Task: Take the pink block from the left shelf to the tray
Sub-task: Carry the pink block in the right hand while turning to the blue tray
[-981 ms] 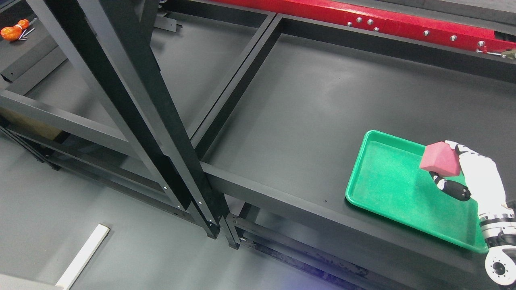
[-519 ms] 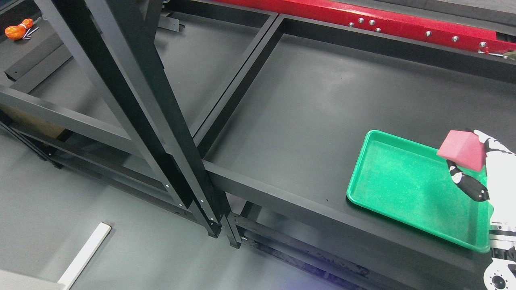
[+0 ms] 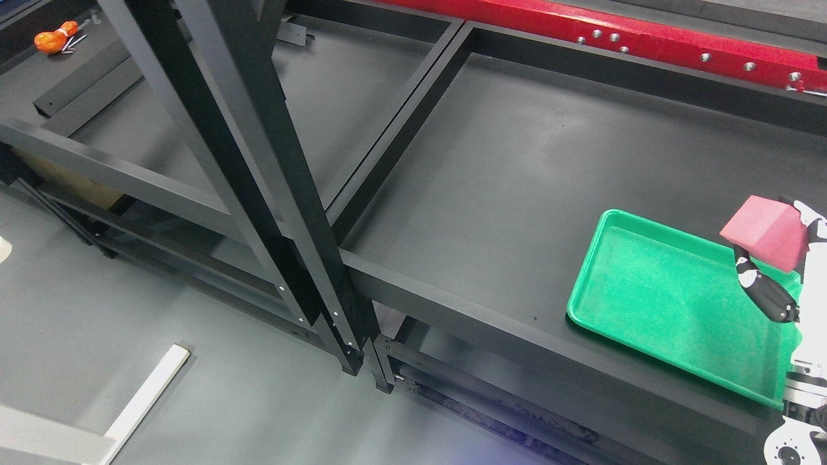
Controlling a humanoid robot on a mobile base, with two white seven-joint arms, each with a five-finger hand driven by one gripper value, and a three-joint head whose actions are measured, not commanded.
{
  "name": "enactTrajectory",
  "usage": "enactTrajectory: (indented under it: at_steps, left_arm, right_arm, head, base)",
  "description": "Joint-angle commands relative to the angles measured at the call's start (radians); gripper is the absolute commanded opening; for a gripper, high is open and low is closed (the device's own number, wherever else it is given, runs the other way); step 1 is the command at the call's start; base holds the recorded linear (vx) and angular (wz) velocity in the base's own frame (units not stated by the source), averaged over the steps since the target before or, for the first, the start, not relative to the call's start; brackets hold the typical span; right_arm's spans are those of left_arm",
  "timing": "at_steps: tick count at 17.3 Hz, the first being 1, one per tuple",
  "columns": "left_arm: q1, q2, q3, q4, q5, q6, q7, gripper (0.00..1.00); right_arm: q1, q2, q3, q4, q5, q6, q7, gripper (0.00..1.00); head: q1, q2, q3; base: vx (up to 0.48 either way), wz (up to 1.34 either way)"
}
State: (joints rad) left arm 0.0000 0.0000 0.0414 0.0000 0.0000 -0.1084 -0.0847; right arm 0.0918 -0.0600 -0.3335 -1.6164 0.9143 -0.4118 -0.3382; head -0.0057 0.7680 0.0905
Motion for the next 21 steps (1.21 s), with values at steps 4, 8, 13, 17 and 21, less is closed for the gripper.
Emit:
enactTrajectory:
  at_steps: [4, 8, 13, 17, 21]
  left_arm:
    - [-0.032, 0.017, 0.000, -0.017, -0.002, -0.001, 0.000, 1.00]
    - [-0.032, 0.017, 0.000, -0.017, 0.000, -0.001, 0.000, 1.00]
    - [-0.032, 0.017, 0.000, -0.017, 0.000, -0.001, 0.000, 1.00]
    - [-0.032, 0.017, 0.000, -0.017, -0.002, -0.001, 0.000, 1.00]
    - [-0.032, 0.017, 0.000, -0.017, -0.002, -0.001, 0.000, 1.00]
  right_arm:
    - [0.014, 0.035, -0.027, -0.048, -0.003, 0.007, 0.008, 0.03]
    - [0.014, 0.035, -0.027, -0.048, -0.005, 0.007, 0.008, 0.03]
    - [0.019, 0.035, -0.025, -0.048, -0.011, 0.007, 0.008, 0.03]
    - [0.019, 0.035, -0.024, -0.048, -0.012, 0.007, 0.008, 0.03]
    - [0.019, 0.035, -0.024, -0.048, -0.012, 0.007, 0.008, 0.03]
  head:
    - [0.0000, 0.000, 0.000]
    - [0.0000, 0.000, 0.000]
    - [0.0000, 0.000, 0.000]
    - [0.0000, 0.000, 0.000]
    - [0.0000, 0.000, 0.000]
  base:
    - [-0.030, 0.16]
    - [-0.024, 0.14]
    - [-0.040, 0.22]
    - [-0.074, 0.52]
    - [-0.118, 0.72]
